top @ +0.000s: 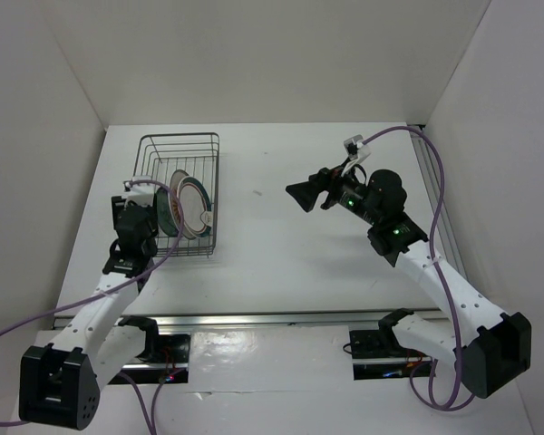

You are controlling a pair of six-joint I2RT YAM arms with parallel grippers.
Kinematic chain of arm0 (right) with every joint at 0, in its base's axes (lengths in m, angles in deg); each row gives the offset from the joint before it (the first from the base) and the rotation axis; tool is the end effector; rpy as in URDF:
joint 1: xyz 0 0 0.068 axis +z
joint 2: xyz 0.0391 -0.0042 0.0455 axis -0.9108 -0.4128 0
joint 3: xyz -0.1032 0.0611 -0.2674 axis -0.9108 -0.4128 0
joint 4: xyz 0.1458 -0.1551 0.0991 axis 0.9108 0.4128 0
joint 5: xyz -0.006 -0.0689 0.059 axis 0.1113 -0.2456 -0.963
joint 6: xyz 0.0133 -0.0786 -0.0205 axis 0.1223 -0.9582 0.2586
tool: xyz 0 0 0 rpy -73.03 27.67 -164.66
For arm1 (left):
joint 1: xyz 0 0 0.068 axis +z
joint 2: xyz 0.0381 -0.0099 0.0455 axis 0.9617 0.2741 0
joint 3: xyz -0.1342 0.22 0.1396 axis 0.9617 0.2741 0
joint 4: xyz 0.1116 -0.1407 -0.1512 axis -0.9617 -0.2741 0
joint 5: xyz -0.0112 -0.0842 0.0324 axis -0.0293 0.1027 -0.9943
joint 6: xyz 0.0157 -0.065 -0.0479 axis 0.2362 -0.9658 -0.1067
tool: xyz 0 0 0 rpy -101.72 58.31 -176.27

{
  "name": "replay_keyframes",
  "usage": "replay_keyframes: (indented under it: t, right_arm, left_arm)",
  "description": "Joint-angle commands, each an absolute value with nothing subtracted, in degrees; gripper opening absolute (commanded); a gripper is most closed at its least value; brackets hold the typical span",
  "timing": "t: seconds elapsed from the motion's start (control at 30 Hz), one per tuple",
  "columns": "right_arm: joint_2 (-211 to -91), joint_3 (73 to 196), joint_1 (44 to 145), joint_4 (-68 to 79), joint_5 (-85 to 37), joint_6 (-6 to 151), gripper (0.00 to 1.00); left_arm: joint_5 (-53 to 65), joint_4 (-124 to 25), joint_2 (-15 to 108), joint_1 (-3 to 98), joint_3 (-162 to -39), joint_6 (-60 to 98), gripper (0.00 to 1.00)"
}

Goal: Load the plates into the dish rack

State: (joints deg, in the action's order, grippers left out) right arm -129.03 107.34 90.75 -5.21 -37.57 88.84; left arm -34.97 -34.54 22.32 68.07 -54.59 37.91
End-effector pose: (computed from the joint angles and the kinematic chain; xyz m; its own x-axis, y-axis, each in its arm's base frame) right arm 0.2052 0.1247 0.3738 -0.2944 0.2650 -0.9182 -0.6591 0.6394 0.3959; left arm 0.2000 0.0180 0.2781 -0.1984 0.1237 -0.9723 -0.4240 0.8835 0.1990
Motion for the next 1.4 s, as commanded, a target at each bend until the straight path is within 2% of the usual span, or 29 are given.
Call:
replay_keyframes:
  t: [0.0,0.17,0.2,0.33,0.4,0.53,0.6,0.7,0.8,0.97,1.13,1.23,1.37]
  right_arm:
    - [-127.40,106.88,90.41,-6.19,-37.69,87.79,1.00]
    - [-127.92,106.88,90.41,-6.20,-37.69,87.79,1.00]
    - [-127.93,106.88,90.41,-6.20,-37.69,87.79,1.00]
    - [-129.06,108.72,90.41,-3.75,-36.64,87.26,1.00]
    - [-129.94,111.78,90.41,-0.50,-33.58,86.13,1.00]
    - [-132.67,121.10,94.53,13.02,-19.36,81.73,1.00]
    - [-132.67,125.04,98.65,19.71,-7.67,80.06,1.00]
    - [-131.45,128.05,104.44,27.08,6.49,79.53,1.00]
    - [-130.04,131.65,109.99,34.56,18.09,81.27,1.00]
    - [-125.91,132.72,116.76,45.64,32.77,85.41,1.00]
    - [-114.52,129.64,117.48,46.71,31.66,83.74,1.00]
    - [-108.97,129.02,117.48,47.84,31.66,83.04,1.00]
    - [-108.23,130.07,117.48,50.57,31.66,83.04,1.00]
  left_arm:
    - [-35.90,-30.79,22.25,68.47,-56.27,36.81,0.66]
    - [-38.97,-32.45,19.09,68.47,-62.23,38.74,0.81]
    - [-41.50,-34.11,18.48,68.47,-63.64,38.74,0.89]
    - [-41.27,-44.02,13.91,68.47,-71.11,35.59,1.00]
    - [-35.25,-51.41,11.54,68.47,-76.99,28.95,1.00]
    - [-18.88,-67.06,12.13,68.47,-86.23,16.10,1.00]
    - [-9.16,-73.82,14.24,68.47,-89.83,10.82,1.00]
    - [-1.47,-76.58,15.75,68.47,-89.42,8.52,1.00]
    - [5.82,-73.35,11.98,68.47,-84.95,8.68,1.00]
    - [4.89,-73.49,8.72,67.16,-81.15,9.21,1.00]
    - [-3.29,-76.22,8.72,59.52,-81.15,9.74,1.00]
    - [-5.49,-76.23,7.31,58.28,-81.15,10.36,1.00]
    - [-5.59,-76.23,6.78,58.27,-81.15,10.36,1.00]
